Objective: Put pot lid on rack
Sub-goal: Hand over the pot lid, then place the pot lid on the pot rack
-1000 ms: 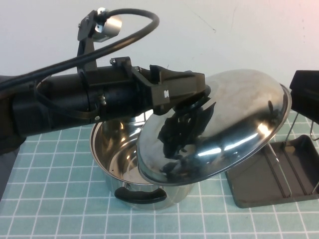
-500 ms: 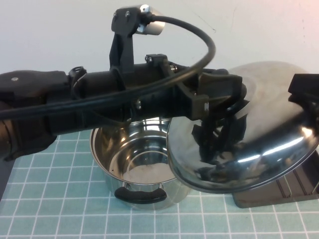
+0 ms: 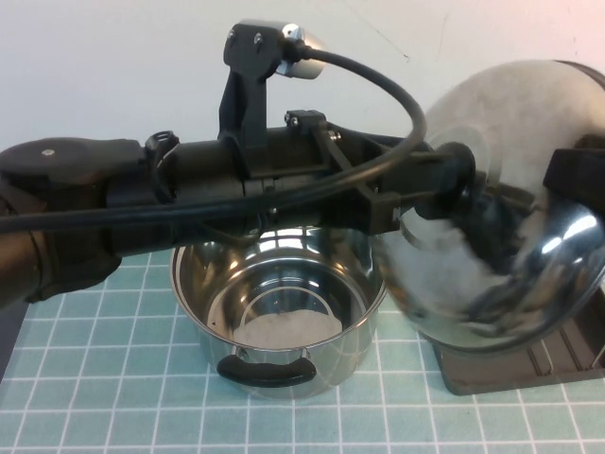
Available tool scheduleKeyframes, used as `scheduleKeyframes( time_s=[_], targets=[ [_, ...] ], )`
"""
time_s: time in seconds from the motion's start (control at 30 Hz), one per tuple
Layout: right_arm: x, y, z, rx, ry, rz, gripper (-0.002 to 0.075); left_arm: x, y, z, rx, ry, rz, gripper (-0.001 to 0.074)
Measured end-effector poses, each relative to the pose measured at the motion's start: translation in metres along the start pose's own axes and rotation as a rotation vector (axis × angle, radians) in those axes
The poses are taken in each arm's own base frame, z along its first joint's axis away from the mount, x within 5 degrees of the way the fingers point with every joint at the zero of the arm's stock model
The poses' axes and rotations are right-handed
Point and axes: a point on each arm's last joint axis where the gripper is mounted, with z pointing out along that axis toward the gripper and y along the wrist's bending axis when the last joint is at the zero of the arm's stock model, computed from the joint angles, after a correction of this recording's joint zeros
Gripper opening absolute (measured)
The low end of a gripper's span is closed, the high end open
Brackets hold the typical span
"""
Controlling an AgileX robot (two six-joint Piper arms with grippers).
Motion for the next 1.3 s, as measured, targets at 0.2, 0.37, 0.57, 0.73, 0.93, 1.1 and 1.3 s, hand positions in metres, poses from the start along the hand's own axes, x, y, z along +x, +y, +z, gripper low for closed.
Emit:
scheduleKeyframes(
  time_s=[0.2,0.37,0.57,0.73,0.93,1.1,1.3],
  targets=[
    [-0.002,-0.003,0.000,0.043,-0.002,-0.090,0.0048,-0.001,0.003,0.000,-0.038,-0.006,0.053,0.0542],
    [-0.012,0.008,0.002,0.027,-0.014,-0.226,0.0048,-0.001,0.005,-0.001,-0.054,-0.009,0.077,0.0557],
    [-0.029,0.027,0.002,0.101,0.061,-0.480,0.0048,-0.017,0.010,-0.025,-0.169,-0.041,0.154,0.0226],
    [-0.037,0.028,-0.003,0.289,0.183,-0.621,0.0048,-0.032,-0.003,-0.060,-0.273,-0.041,0.310,0.0029],
    [-0.036,0.010,-0.006,0.416,0.281,-0.642,0.0048,-0.041,-0.019,-0.096,-0.441,-0.028,0.394,0.0004],
    [-0.041,-0.007,0.002,0.403,0.300,-0.609,0.0048,-0.028,-0.023,-0.117,-0.544,-0.062,0.382,0.0002],
    [-0.046,-0.030,0.010,0.412,0.323,-0.569,0.0048,0.013,-0.011,-0.128,-0.627,-0.051,0.333,0.0002]
  ],
)
